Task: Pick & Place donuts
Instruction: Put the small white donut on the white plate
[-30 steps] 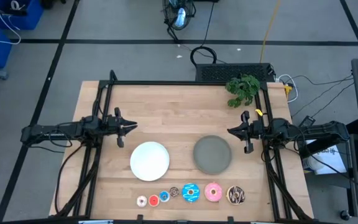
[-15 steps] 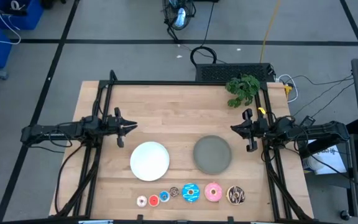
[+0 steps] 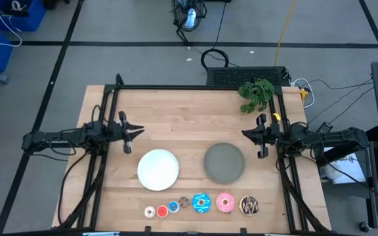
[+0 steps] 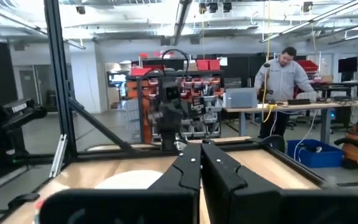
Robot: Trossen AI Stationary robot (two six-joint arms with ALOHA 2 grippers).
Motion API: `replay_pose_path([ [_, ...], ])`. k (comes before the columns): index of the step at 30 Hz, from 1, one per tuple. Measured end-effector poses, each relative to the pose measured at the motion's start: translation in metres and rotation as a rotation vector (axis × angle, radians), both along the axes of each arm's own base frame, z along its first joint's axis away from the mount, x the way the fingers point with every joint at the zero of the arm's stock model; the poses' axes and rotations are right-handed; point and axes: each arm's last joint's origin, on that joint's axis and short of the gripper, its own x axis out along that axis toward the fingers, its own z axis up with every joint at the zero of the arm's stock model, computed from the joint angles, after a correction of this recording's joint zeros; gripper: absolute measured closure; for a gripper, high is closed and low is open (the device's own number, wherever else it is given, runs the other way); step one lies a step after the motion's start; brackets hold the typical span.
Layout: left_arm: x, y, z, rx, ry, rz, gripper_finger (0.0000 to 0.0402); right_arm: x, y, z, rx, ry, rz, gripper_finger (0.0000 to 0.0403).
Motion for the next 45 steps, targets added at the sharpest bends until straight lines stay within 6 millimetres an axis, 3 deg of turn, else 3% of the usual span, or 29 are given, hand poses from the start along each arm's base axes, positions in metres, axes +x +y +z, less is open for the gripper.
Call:
replay_pose_path([
  [7, 0.000, 0.000, 0.001, -0.209, -0.053, -0.001, 0.0339, 0.002, -0.001, -0.013, -0.108, 0.147, -0.037, 0.0403],
  [10, 0.000, 0.000, 0.006, -0.234, -0.083, -0.023, 0.0339, 0.002, -0.002, -0.011, -0.044, 0.123, -0.063, 0.0403],
  [12, 0.001, -0.005, 0.015, -0.207, -0.063, -0.119, 0.0339, 0.002, -0.002, -0.008, -0.011, 0.093, -0.080, 0.0403],
  [16, 0.013, -0.014, 0.024, -0.242, 0.073, -0.102, 0.0339, 0.003, -0.002, -0.009, -0.013, 0.102, -0.085, 0.0403],
  [20, 0.033, -0.035, 0.063, -0.243, 0.179, -0.110, 0.0339, 0.003, -0.002, -0.009, -0.061, 0.109, -0.092, 0.0403],
  [28, 0.085, -0.093, 0.140, -0.062, 0.474, 0.038, 0.0339, 0.004, -0.002, -0.017, -0.038, 0.189, -0.081, 0.0403],
  [34, 0.107, -0.127, 0.173, -0.174, 0.680, 0.126, 0.0339, 0.004, -0.001, -0.017, -0.047, 0.188, -0.058, 0.0403],
  [38, 0.122, -0.148, 0.173, -0.291, 0.821, 0.156, 0.0339, 0.004, 0.000, -0.016, -0.061, 0.184, 0.002, 0.0403],
  [45, 0.139, -0.200, 0.137, -0.159, 1.105, 0.024, 0.0339, 0.004, 0.001, -0.016, -0.058, 0.178, 0.021, 0.0403],
])
